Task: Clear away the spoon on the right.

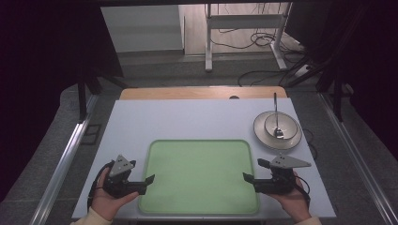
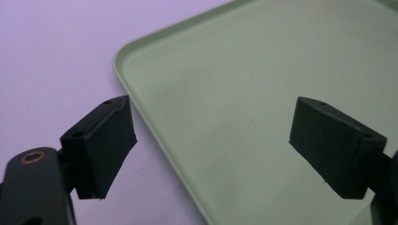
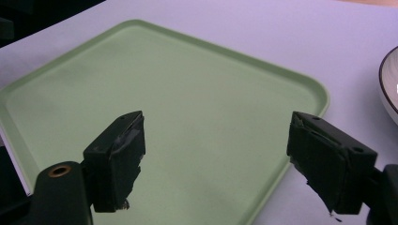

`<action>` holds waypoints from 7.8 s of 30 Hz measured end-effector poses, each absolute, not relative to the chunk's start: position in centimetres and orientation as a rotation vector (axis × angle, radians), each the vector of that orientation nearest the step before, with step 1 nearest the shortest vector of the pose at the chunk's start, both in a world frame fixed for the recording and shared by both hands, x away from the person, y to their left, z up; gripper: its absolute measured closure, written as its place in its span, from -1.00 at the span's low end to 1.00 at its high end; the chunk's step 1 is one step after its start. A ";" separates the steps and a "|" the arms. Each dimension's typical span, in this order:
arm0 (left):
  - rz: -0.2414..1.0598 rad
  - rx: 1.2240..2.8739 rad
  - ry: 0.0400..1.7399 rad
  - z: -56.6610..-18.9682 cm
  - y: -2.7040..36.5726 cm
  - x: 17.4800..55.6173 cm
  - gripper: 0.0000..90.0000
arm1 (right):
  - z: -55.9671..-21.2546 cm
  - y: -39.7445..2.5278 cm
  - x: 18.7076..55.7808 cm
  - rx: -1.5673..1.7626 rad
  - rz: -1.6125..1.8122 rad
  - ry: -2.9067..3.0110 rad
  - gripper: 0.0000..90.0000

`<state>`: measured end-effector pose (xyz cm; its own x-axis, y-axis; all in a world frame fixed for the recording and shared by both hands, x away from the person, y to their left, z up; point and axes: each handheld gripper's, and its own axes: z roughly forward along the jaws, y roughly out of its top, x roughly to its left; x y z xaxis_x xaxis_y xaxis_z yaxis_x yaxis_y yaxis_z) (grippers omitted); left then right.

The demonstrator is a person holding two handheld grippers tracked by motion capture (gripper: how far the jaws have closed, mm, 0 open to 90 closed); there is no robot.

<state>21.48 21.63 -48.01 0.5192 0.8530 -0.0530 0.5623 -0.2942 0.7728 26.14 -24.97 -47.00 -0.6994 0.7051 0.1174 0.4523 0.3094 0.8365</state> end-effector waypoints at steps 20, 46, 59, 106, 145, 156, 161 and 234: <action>0.503 2.007 1.153 -48.0 21.3 20.9 -0.67 | -45.7 -24.3 27.0 1.007 1.312 2.338 -0.51; 0.489 1.997 1.145 -47.8 22.3 20.9 -0.66 | -39.7 -23.8 31.5 1.038 1.261 2.300 -0.45; 0.487 1.997 1.152 -48.0 22.2 21.0 -0.66 | -38.7 -25.3 34.5 1.115 1.239 2.283 -0.45; 0.483 2.004 1.147 -48.0 22.3 21.1 -0.67 | -39.0 -30.2 46.1 1.374 1.046 2.186 -0.42; 0.467 1.991 1.164 -48.2 22.6 21.0 -0.67 | -43.2 -32.8 50.9 1.589 1.036 2.141 0.07; 0.468 1.982 1.162 -48.1 22.6 21.0 -0.67 | -44.4 -32.3 51.5 1.619 1.028 2.120 0.39; 0.467 1.978 1.164 -48.1 22.7 21.0 -0.67 | -45.0 -31.9 51.9 1.640 1.022 2.126 0.59; 0.477 1.963 1.166 -47.7 23.0 20.9 -0.67 | -36.6 -31.8 44.4 1.373 1.327 2.147 0.97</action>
<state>20.87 23.03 -47.74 0.5072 0.8589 -0.0711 0.5627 -0.2675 0.7822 44.43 -31.80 -36.61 -0.5158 0.8237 0.2355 0.5787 0.1323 0.8047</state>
